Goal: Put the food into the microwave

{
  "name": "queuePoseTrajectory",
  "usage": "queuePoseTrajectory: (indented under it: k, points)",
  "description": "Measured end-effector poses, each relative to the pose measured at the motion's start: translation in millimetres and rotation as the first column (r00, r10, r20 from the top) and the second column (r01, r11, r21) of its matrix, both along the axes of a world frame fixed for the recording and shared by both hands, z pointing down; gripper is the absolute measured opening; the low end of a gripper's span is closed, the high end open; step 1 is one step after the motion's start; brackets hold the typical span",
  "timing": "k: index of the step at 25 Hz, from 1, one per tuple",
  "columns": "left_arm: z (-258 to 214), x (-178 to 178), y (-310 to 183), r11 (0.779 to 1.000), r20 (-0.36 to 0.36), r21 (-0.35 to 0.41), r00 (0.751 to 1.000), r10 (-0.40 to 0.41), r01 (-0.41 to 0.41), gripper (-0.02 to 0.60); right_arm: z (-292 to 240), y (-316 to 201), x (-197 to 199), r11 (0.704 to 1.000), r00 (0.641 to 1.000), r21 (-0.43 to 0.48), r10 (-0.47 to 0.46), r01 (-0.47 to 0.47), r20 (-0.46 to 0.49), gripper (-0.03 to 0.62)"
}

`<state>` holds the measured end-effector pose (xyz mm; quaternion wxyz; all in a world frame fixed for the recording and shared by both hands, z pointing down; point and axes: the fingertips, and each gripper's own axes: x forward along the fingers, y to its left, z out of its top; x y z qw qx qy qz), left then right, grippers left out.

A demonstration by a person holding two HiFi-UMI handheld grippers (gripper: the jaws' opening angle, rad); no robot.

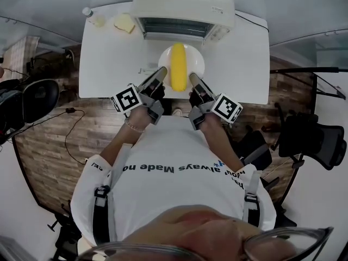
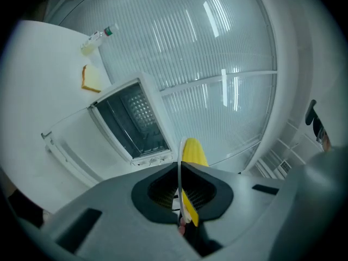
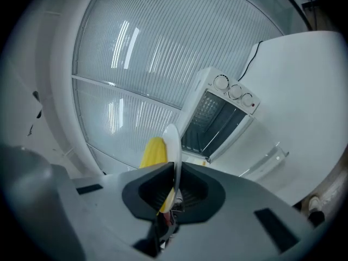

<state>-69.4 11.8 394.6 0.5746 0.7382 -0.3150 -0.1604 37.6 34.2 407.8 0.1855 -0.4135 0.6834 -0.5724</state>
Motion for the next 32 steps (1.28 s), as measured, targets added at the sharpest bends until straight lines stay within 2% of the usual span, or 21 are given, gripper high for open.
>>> queuePoseTrajectory:
  k: [3,10,14,18,26,32]
  points:
    - [0.8,-4.8,-21.7,1.000,-0.016,-0.012,1.000,0.006,-0.007,0.017,-0.2,-21.5,-6.5,1.000,1.000,0.000,0.008,-0.008,0.000,0.026]
    - [5.4,-21.0,-70.3,0.999,0.011,-0.018,0.999,0.040,-0.039,0.017,1.8,-67.0,-21.7,0.999,1.000,-0.013,0.031,-0.031,0.001,0.026]
    - [4.8,-22.1,-88.8,0.998,-0.015,-0.032,0.998,0.055,-0.056,0.017,2.5,-84.6,-25.7,0.999,0.999,-0.010,0.045,-0.045,-0.001,0.026]
    - [8.5,-21.7,-102.3,0.997,-0.001,-0.031,0.997,0.077,-0.077,0.017,6.6,-95.8,-25.0,0.998,0.998,-0.017,0.063,-0.063,0.006,0.026]
    - [7.0,-13.0,-104.8,0.996,0.000,-0.036,0.997,0.078,-0.078,0.017,5.1,-99.1,-16.6,0.998,0.998,-0.018,0.057,-0.057,0.004,0.026]
    - [7.5,16.1,-101.6,0.998,0.009,-0.033,0.998,0.059,-0.059,0.017,4.8,-97.6,13.7,0.999,0.999,-0.021,0.039,-0.039,0.005,0.026]
